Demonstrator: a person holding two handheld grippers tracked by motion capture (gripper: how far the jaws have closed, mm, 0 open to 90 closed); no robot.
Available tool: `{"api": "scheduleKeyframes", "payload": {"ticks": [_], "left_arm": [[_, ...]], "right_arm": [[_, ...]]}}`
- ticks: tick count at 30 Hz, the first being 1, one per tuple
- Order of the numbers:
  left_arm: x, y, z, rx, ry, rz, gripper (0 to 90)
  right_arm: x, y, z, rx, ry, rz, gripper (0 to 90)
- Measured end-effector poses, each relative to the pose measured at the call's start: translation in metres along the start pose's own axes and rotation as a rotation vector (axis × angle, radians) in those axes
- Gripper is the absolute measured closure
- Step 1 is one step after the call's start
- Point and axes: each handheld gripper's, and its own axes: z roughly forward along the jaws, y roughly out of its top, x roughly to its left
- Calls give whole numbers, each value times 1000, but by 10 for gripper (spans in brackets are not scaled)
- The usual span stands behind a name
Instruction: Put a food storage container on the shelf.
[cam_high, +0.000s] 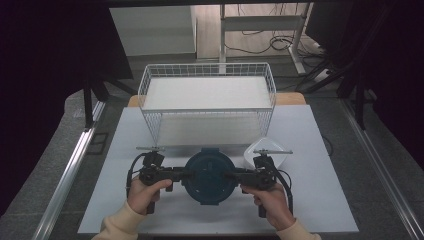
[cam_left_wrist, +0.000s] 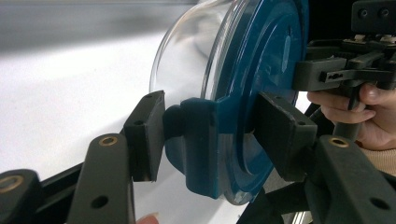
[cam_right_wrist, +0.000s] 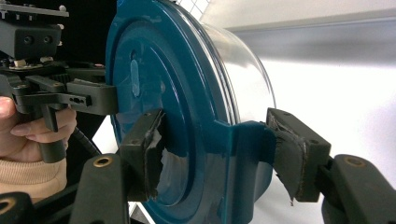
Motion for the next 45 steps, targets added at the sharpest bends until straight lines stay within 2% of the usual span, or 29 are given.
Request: {"api": "scheduleKeyframes", "payload": {"ticks": [10, 31, 45], "left_arm": [[-2, 13, -2, -5, 1, 2, 448], [-16, 52, -14, -25, 10, 42, 445], [-22, 67, -19, -37, 13, 51, 445]], "right_arm": [[2, 14, -2, 0, -2, -4, 386], [13, 53, -16, -28, -6, -46, 386], [18, 71, -22, -35, -6, -62, 386]]}}
